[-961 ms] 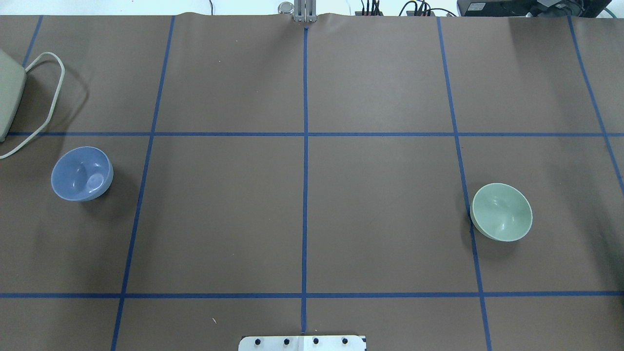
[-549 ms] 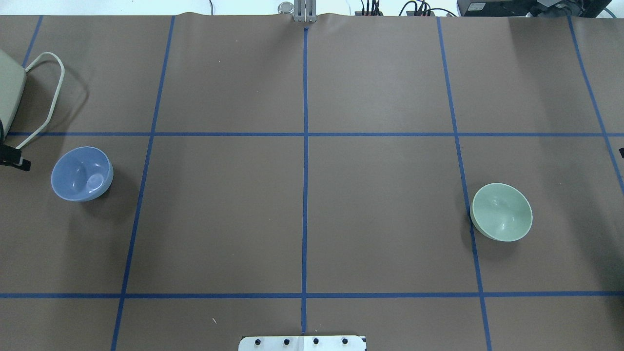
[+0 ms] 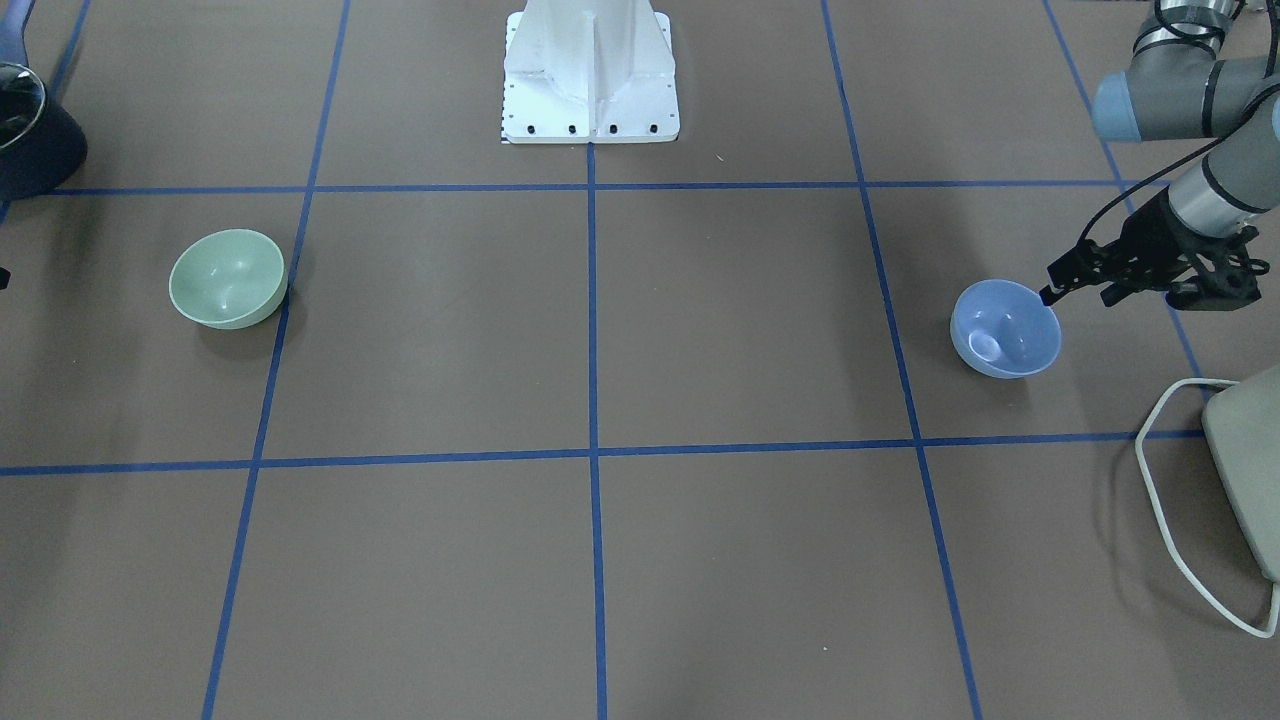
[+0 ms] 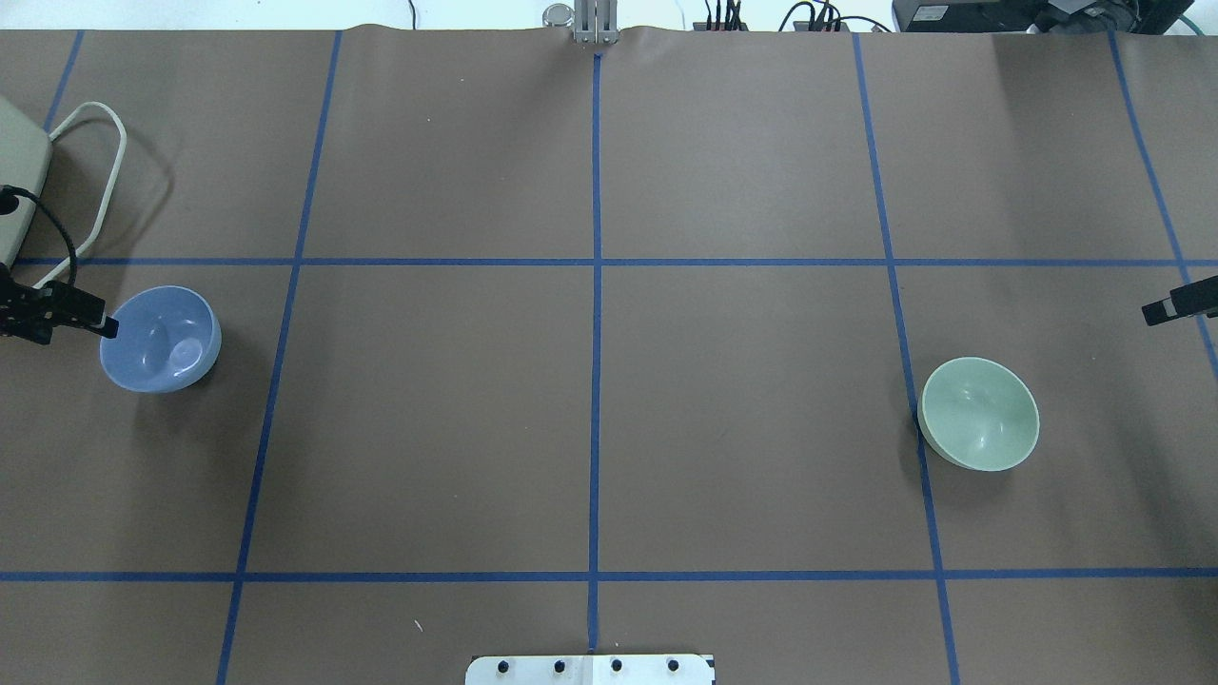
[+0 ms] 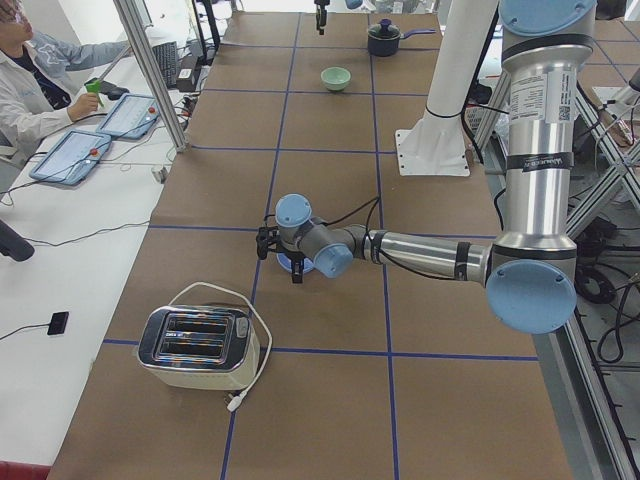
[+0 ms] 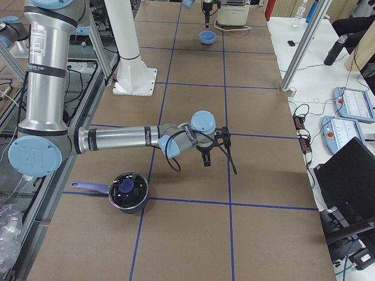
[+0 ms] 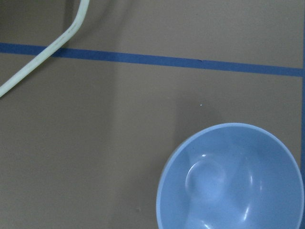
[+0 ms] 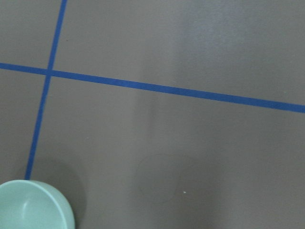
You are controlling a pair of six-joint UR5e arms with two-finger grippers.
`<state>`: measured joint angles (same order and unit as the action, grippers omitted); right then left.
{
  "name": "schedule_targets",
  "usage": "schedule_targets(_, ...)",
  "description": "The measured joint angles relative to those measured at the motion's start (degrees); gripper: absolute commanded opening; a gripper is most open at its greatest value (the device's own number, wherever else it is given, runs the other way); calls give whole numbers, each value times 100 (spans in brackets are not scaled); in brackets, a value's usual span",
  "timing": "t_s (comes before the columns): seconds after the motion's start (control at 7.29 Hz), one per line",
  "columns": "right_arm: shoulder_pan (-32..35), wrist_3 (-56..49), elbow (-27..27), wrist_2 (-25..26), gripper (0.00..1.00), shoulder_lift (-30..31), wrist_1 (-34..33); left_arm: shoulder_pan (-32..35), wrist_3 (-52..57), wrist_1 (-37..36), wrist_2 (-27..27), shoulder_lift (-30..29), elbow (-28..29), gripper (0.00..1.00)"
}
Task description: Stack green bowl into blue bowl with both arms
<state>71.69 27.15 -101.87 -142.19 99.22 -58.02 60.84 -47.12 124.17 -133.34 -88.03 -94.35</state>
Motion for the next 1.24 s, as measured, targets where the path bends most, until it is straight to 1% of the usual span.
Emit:
schedule_targets(0.27,-237,604,-8,-10,99,204,805,-53,-9,51,1,-54,92,82)
schedule_targets(0.41,-422,885,-8,-3,94,237,1004,-73,-13,54,1,-98,131,81)
schedule_targets(0.55,-636,1010,-9,46,82,235,1080,-83,-15,57,1,-131,158,78)
schedule_targets(0.69,-823,1066,-9,146,83,220,1105,-89,-16,61,1,-157,181,74)
schedule_targets(1.24,-1406,1443,-22,455,85,115,1126,-159,-22,71,0,-291,347,70)
